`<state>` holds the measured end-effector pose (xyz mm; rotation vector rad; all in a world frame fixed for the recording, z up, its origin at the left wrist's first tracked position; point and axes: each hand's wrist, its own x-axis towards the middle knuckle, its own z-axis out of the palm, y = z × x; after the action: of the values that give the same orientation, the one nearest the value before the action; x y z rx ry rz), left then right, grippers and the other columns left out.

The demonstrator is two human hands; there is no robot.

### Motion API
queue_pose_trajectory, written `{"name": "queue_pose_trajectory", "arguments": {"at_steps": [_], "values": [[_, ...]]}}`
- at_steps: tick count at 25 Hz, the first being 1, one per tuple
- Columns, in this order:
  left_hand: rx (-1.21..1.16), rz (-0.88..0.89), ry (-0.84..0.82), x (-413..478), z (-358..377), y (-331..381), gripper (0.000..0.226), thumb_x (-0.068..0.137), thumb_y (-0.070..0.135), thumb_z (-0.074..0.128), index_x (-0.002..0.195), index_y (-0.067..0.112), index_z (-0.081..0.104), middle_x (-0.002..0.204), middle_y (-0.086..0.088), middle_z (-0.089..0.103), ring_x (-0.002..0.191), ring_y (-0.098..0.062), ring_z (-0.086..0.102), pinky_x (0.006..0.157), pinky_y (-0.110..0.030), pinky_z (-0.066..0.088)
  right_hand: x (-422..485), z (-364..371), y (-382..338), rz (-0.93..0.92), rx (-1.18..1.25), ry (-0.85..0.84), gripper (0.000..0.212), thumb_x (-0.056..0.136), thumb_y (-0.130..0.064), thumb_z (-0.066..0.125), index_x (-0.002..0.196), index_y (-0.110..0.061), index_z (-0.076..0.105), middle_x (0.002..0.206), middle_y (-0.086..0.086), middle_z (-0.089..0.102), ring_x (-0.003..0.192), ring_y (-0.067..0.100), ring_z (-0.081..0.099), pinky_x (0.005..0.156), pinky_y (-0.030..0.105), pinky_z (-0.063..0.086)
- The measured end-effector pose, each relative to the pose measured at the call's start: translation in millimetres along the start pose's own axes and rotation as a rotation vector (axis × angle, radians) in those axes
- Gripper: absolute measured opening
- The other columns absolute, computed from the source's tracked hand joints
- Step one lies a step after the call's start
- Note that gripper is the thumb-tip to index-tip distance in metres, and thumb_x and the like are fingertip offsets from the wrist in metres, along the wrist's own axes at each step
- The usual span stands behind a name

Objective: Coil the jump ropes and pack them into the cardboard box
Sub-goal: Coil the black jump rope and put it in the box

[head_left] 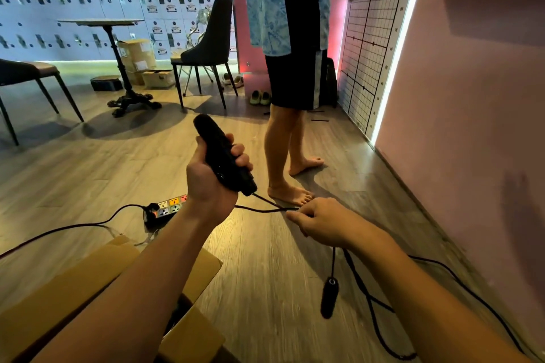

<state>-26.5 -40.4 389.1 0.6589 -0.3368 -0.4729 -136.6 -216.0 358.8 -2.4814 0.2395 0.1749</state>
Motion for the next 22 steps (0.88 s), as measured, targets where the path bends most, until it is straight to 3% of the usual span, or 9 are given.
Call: {"name": "queue_pose_trajectory", "arguments": {"at_steps": [2, 5, 7, 10, 16, 19, 22], "values": [[0.026, -0.160, 0.031, 1, 2, 9, 0.045, 0.102, 0.049, 0.030, 0.089, 0.013, 0.054, 0.064, 0.003, 0.045, 0.048, -0.010, 0.042, 0.051, -0.023, 0.043, 6, -1, 6, 0.030, -0.003, 0.108, 0.047, 0.101, -0.048, 0.044, 0.084, -0.013, 0.070, 0.072, 0.000, 0.062, 0.060, 0.011, 0.053, 0.059, 0.027, 0.044], [0.461, -0.624, 0.050, -8, -4, 20, 0.047, 0.099, 0.047, 0.035, 0.080, 0.010, 0.057, 0.058, 0.001, 0.043, 0.039, -0.011, 0.038, 0.039, -0.023, 0.038, 17, -12, 27, 0.201, -0.079, 0.416, 0.043, 0.102, -0.045, 0.039, 0.095, -0.016, 0.070, 0.084, 0.006, 0.066, 0.073, 0.020, 0.061, 0.064, 0.035, 0.049], [0.713, -0.807, 0.040, -15, -7, 21, 0.050, 0.100, 0.050, 0.035, 0.082, 0.008, 0.056, 0.058, -0.001, 0.043, 0.039, -0.012, 0.038, 0.039, -0.023, 0.037, 19, -20, 43, 0.298, -0.061, 0.506, 0.043, 0.100, -0.045, 0.038, 0.095, -0.017, 0.070, 0.086, 0.010, 0.067, 0.078, 0.027, 0.063, 0.065, 0.036, 0.049], [0.811, -0.843, 0.056, -15, -3, 19, 0.052, 0.100, 0.052, 0.035, 0.083, 0.008, 0.056, 0.059, -0.002, 0.047, 0.040, -0.012, 0.040, 0.041, -0.023, 0.037, 19, -22, 49, 0.324, -0.069, 0.518, 0.042, 0.101, -0.043, 0.039, 0.093, -0.016, 0.070, 0.078, 0.005, 0.062, 0.073, 0.024, 0.060, 0.057, 0.031, 0.039], [1.163, -0.844, -0.035, -17, 3, 5, 0.063, 0.094, 0.067, 0.039, 0.088, 0.007, 0.056, 0.063, -0.004, 0.055, 0.047, -0.015, 0.049, 0.048, -0.025, 0.041, 17, -30, 46, 0.325, 0.002, 0.772, 0.050, 0.101, -0.045, 0.035, 0.089, -0.014, 0.072, 0.078, 0.010, 0.066, 0.073, 0.030, 0.063, 0.064, 0.038, 0.050], [1.021, -0.911, -0.146, -19, 3, 9, 0.062, 0.091, 0.069, 0.042, 0.082, 0.010, 0.055, 0.062, -0.003, 0.050, 0.047, -0.013, 0.045, 0.047, -0.025, 0.040, 15, -30, 55, 0.349, -0.032, 0.705, 0.051, 0.101, -0.047, 0.035, 0.091, -0.015, 0.074, 0.074, 0.008, 0.065, 0.066, 0.025, 0.061, 0.055, 0.031, 0.041], [0.837, -0.928, -0.222, -23, 11, 13, 0.057, 0.091, 0.063, 0.040, 0.071, 0.012, 0.057, 0.056, -0.001, 0.041, 0.040, -0.012, 0.038, 0.043, -0.024, 0.034, 16, -26, 55, 0.337, -0.051, 0.651, 0.048, 0.101, -0.047, 0.040, 0.072, -0.020, 0.066, 0.071, 0.004, 0.061, 0.064, 0.022, 0.056, 0.054, 0.029, 0.037]]}}
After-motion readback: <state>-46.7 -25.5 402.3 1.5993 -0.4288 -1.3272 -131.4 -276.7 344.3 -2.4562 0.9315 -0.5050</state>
